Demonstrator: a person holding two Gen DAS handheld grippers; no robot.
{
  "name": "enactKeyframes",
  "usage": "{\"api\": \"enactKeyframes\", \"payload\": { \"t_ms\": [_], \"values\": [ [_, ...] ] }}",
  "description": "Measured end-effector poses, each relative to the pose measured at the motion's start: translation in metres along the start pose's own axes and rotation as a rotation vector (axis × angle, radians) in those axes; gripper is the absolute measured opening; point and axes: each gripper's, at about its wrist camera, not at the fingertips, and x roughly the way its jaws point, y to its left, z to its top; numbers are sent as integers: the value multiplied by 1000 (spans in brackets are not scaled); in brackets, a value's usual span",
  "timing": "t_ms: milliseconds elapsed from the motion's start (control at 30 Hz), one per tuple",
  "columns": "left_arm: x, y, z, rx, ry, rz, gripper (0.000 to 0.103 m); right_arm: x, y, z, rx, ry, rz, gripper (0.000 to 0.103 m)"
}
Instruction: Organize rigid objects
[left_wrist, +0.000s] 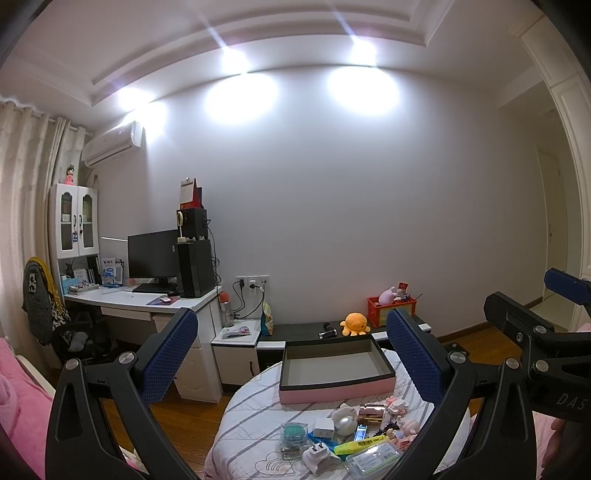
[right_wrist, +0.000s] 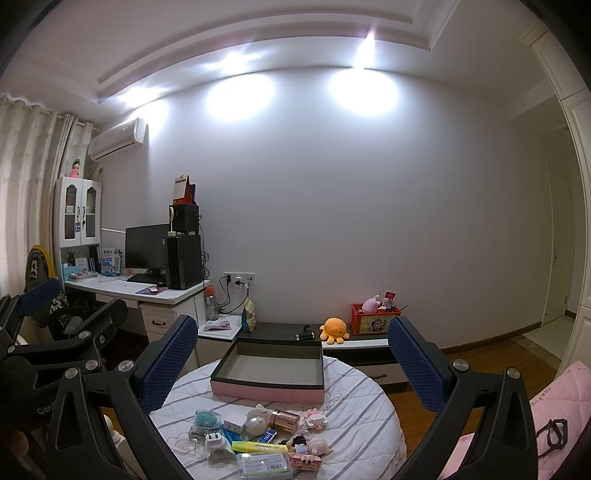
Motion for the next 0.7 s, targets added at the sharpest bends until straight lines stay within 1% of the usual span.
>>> {"api": "enactKeyframes", "payload": {
  "t_ms": [267,700],
  "values": [
    [1,0,-5,-3,2,-1,103,-1,0,0,0,-1,-2,103],
    [2,-1,-3,-1,5,-1,103,-2,1,-1,0,2,-2,103]
  ]
}}
